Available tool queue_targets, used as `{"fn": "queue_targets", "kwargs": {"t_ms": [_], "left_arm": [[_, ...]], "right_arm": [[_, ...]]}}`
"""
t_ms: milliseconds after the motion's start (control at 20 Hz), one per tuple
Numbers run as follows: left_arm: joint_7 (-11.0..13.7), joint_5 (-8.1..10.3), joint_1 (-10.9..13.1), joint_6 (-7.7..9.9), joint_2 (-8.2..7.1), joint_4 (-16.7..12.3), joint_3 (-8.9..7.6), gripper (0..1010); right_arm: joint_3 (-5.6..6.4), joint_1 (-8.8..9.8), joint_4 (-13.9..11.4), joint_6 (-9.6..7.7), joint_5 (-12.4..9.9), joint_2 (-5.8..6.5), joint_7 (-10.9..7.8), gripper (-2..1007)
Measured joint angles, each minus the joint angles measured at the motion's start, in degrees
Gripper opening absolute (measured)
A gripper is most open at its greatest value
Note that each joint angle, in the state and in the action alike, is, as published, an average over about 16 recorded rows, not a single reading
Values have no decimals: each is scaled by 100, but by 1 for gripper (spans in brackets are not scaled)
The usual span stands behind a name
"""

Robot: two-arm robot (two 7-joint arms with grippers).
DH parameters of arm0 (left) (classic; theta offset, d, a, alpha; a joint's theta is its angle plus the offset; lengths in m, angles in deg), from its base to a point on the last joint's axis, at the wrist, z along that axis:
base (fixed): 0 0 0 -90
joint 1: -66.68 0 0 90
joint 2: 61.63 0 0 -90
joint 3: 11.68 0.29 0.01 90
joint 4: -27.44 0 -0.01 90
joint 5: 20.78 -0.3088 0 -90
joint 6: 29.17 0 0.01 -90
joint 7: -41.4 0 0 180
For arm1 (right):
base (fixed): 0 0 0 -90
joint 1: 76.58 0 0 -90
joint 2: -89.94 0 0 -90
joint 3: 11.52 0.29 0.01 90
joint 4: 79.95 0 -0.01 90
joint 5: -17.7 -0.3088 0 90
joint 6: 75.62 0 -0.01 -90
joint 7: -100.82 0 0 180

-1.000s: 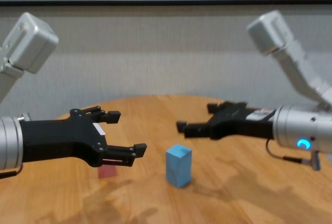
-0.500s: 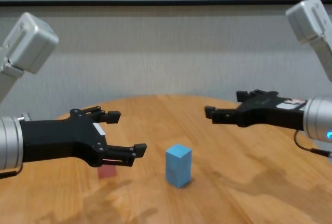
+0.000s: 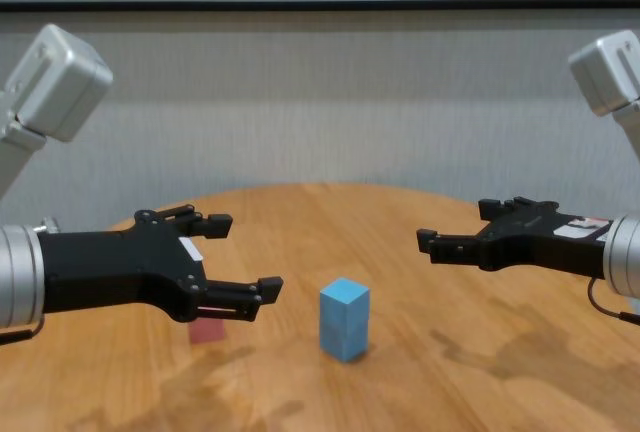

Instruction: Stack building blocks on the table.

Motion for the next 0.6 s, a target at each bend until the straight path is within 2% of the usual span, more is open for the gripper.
{"fn": "queue_targets", "kwargs": {"t_ms": [600], "left_arm": [[-338,-198,49,235,-189,9,-204,1000]], "right_arm": [[1,6,20,11,34,-3,8,1005]]}}
